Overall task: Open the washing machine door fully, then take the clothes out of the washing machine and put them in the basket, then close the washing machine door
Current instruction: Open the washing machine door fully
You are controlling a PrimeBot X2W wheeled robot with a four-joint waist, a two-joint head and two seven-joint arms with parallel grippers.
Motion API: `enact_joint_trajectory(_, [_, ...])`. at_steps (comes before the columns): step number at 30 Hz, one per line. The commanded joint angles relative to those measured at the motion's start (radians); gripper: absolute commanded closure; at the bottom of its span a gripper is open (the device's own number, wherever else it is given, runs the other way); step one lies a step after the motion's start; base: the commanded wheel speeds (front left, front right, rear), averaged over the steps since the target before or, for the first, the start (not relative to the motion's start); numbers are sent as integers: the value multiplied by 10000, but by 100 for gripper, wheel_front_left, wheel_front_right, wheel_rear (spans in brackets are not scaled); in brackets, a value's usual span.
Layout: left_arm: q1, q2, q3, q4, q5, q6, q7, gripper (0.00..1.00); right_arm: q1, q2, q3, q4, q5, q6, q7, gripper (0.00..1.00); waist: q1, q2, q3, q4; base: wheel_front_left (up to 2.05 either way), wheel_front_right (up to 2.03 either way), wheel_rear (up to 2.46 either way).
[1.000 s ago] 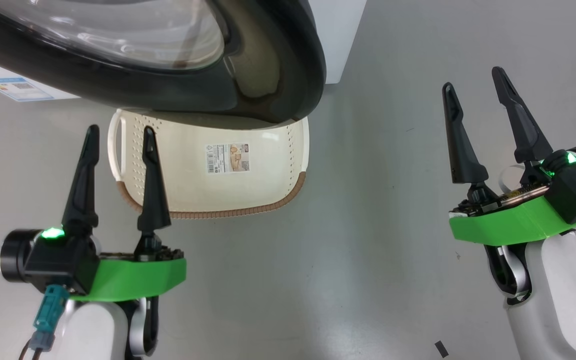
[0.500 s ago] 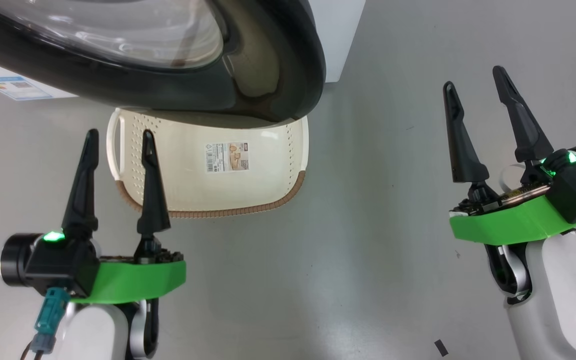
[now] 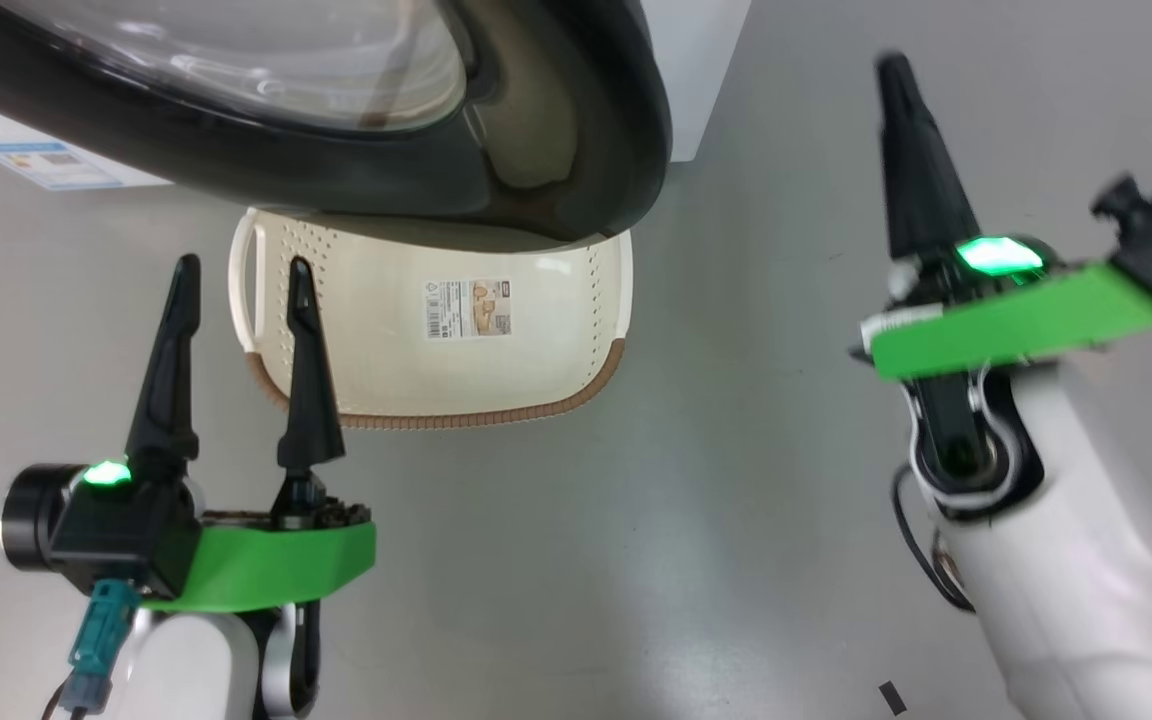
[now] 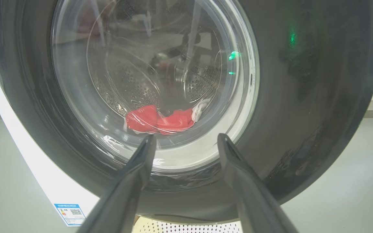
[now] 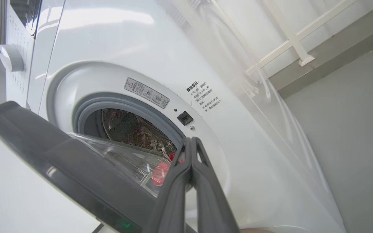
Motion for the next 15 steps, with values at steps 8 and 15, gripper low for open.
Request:
enact_joint_trajectory(8, [108,158,239,-323,-9,71,-48,0,-1639,68,420,-124,4669,48,2122,100,0,0,222,255,0,0,0])
enact_joint_trajectory(15, [127,158,248,-265,-124,65,-48,0,-2466,-113,203,568,6995,48,4405,100,0,0,264,439,0,0,0])
